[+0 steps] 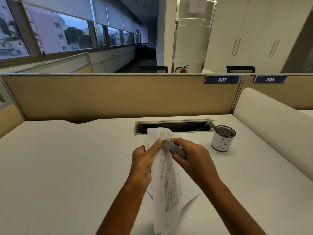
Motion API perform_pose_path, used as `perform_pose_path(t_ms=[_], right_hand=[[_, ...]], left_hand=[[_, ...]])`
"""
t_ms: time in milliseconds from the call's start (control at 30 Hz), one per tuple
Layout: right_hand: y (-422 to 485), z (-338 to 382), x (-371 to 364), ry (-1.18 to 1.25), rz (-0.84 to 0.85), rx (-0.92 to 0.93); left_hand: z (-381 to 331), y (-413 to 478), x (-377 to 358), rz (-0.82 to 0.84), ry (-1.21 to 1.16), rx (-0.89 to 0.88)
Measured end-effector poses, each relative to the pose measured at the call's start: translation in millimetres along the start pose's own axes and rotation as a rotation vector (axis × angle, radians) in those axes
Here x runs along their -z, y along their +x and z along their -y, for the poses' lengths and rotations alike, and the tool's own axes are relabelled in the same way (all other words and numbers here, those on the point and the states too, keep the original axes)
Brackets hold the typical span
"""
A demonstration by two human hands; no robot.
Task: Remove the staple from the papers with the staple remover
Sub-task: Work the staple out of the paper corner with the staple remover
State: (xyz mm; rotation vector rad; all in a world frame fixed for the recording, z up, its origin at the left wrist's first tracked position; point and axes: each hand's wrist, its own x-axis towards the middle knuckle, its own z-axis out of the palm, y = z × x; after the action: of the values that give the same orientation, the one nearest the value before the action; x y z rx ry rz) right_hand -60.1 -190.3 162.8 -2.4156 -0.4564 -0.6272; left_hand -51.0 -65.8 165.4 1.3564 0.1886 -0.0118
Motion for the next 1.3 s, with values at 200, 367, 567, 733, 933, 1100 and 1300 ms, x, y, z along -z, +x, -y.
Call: perform_pose_path(t_ms=[200,367,567,733,933,1100,1300], right_hand=[[-1.9,-1.1,1.2,0.041,-0.010,-0.030],[-1.0,0.8,6.9,0.121,0.018,-0.107],[2.9,5.0,16.5,0.215,0.078,-0.187],[7.1,9.1,24.4,0.423,0.181,-0.340],[9.1,17.8,36.0,0.764,0.314,-0.555],[10.0,20.0,42.8,0.973,0.439,-0.681],[10.0,21.5,42.2,1.128,0.474,-0.802]], left_hand=[[-0.9,0.3,0.6,0.025,-0.018,-0.009],[0.9,-0.2,-1.3,0.027,-0.007,-0.083],[2.1,-3.3,-1.5,0.021,0.033,-0.189],[1.6,-6.5,-2.7,-0.013,0.114,-0.317],[2.8,-10.9,-4.6,-0.040,0.191,-0.416],[3.9,-10.7,-3.9,-0.075,0.217,-0.454],[2.0,-10.9,-5.6,-0.117,0.248,-0.517]])
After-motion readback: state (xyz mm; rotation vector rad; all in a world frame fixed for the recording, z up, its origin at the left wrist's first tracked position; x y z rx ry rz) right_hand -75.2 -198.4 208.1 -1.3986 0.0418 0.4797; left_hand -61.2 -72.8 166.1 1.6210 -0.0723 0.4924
